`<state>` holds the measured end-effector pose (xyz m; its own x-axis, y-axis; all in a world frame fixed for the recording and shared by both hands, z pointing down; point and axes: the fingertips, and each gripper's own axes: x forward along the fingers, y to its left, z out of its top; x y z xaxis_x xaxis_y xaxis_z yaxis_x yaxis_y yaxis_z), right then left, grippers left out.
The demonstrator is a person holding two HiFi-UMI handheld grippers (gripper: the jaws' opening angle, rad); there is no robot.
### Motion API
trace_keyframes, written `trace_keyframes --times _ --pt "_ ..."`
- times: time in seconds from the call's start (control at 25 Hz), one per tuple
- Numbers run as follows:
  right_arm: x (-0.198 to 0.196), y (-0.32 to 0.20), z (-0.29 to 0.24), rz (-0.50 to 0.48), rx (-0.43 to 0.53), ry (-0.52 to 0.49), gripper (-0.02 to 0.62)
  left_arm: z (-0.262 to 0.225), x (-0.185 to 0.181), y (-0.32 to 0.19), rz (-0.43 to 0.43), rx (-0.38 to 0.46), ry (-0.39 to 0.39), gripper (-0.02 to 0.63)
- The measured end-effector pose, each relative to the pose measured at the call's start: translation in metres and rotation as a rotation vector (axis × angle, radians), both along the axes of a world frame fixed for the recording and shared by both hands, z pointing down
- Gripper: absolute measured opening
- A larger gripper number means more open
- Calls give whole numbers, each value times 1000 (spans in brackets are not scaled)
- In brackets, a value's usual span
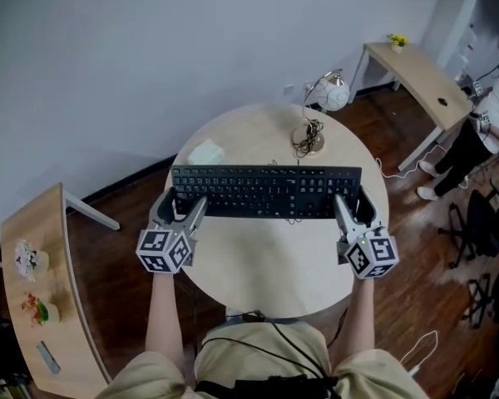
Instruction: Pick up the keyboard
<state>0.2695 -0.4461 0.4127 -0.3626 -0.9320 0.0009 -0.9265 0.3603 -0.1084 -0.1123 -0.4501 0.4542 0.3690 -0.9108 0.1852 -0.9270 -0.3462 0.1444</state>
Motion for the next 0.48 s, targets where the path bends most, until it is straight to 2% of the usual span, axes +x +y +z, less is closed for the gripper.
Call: trace_keyframes --times 0.12,0.24,0.36,0.48 --pt "-3 11 -62 13 151 26 282 -48 -3 11 -29 122 18 371" --pt "-4 26 -107 33 268 4 282 -82 -5 25 -46 220 32 371" --pt "-3 35 -128 34 317 -25 282 -106 -8 36 -69 300 40 370" --pt "1 43 -136 49 353 -41 282 -120 -4 42 -73 338 14 371"
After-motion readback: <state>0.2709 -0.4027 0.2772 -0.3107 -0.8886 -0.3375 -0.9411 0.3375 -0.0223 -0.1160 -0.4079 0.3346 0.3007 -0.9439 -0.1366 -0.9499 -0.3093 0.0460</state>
